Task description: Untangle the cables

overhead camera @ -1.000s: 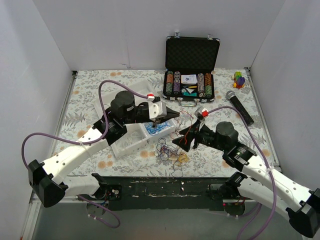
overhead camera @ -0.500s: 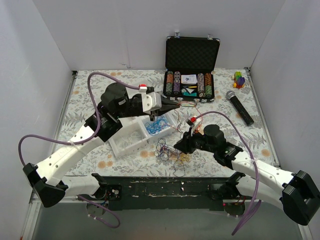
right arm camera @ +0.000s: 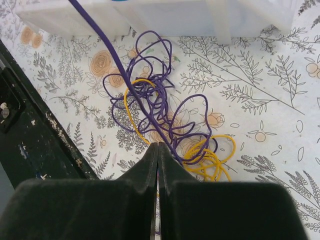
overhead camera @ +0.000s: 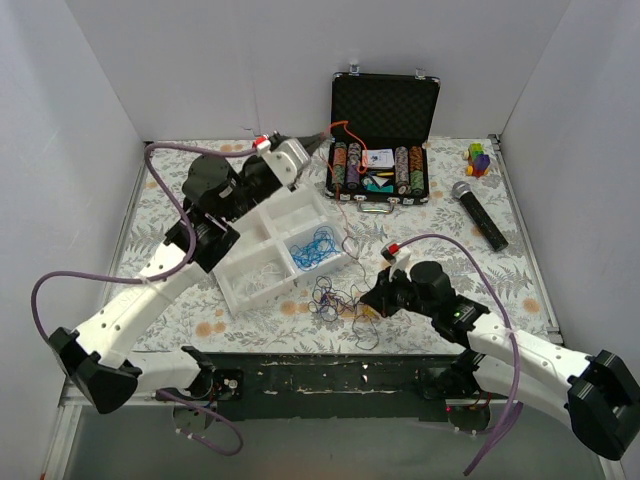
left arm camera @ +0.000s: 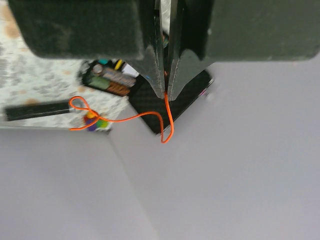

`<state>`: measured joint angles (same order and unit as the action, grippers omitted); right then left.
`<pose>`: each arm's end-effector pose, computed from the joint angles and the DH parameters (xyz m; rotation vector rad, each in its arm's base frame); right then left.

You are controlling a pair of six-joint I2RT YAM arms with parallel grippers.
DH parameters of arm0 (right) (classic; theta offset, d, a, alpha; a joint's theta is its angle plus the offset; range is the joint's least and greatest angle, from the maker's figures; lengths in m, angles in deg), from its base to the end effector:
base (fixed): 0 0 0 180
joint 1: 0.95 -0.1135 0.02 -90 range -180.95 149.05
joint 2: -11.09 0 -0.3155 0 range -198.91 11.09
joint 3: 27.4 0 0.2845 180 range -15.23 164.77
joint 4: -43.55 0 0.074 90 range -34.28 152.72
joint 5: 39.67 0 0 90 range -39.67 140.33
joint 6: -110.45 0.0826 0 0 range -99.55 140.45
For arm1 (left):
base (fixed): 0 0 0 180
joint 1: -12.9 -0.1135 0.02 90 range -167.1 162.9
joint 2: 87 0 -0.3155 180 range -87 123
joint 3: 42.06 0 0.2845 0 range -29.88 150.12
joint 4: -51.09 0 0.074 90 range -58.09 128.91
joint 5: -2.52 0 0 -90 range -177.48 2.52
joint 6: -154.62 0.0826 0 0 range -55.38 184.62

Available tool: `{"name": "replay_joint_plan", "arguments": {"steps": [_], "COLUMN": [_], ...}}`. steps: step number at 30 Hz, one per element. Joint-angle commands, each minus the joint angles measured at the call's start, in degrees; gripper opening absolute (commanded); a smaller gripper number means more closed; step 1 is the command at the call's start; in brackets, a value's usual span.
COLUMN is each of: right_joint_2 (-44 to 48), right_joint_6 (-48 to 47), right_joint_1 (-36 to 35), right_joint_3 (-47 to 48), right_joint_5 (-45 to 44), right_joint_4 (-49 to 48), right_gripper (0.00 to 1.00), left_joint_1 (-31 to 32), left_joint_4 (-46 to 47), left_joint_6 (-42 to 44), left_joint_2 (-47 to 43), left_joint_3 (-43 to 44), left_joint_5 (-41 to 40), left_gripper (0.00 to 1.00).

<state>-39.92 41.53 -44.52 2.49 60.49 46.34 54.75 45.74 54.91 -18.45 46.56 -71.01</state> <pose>0.1558 0.1683 0.1933 -0.5270 2.0297 0.8855 0.2228 -0.2310 0.5437 0.6233 1.2394 -0.9466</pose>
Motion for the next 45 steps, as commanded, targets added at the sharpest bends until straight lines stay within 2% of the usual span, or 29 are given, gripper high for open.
{"name": "replay_joint_plan", "arguments": {"steps": [1, 7, 10, 14, 18, 19, 20, 23, 25, 28, 32, 36, 45], "right_joint_2": [3.0, 5.4, 5.5, 3.9, 2.0, 2.2, 2.7, 3.7, 3.4, 2.2, 3.4, 4.2, -4.7], "right_joint_6": [1.2, 0.8, 0.4, -0.1, 0.3, 0.4, 0.4, -0.7, -1.4, -2.4, -4.2, -7.6, -10.5], "right_joint_1": [-0.2, -0.2, -0.1, -0.1, -0.1, -0.1, -0.1, -0.1, -0.1, -0.1, -0.1, -0.2, -1.0], "right_joint_3": [-0.3, 0.3, 0.4, 0.2, -0.3, -0.1, 0.3, 3.0, 5.8, 9.5, 13.0, 15.4, 22.1], "right_joint_5": [-1.2, -1.3, -1.3, -0.8, 0.0, 0.2, 0.1, -1.3, -1.8, -1.8, -3.4, 0.6, 9.7], "right_joint_4": [-1.2, -0.3, 0.2, 0.2, -1.0, -1.2, -1.4, -0.6, -0.1, -0.1, -0.6, -4.7, -6.9], "right_gripper": [0.02, 0.02, 0.02, 0.01, 0.01, 0.04, 0.11, 0.44, 0.53, 0.59, 0.61, 0.62, 0.61], "left_joint_1": [-9.2, -18.9, -22.1, -23.8, -23.8, -23.7, -23.4, -22.3, -21.5, -20.4, -19.3, -18.0, -11.5], "left_joint_4": [1.8, 6.3, 7.1, 3.0, -0.9, -1.1, -1.2, -1.4, -1.4, -1.3, -1.3, -1.3, -0.9], "left_joint_6": [-3.0, -6.8, -10.9, -14.4, -17.8, -19.3, -20.8, -24.5, -27.0, -30.4, -33.2, -34.8, -35.5], "left_joint_2": [5.3, 11.9, 15.2, 15.9, 12.7, 11.7, 10.9, 8.1, 6.9, 5.0, 2.4, 1.1, 1.7], "left_joint_3": [-1.1, -4.3, -1.8, 2.9, 4.9, 5.3, 5.6, 7.0, 8.5, 10.3, 10.0, 8.8, 11.1], "left_joint_5": [-5.7, -0.7, 2.1, 13.7, 32.1, 35.4, 38.5, 43.4, 45.3, 47.2, 48.3, 48.8, 46.2], "left_gripper": [0.0, 0.0, 0.0, 0.0, 0.0, 0.0, 0.0, 0.0, 0.0, 0.0, 0.0, 0.0, 0.0]}}
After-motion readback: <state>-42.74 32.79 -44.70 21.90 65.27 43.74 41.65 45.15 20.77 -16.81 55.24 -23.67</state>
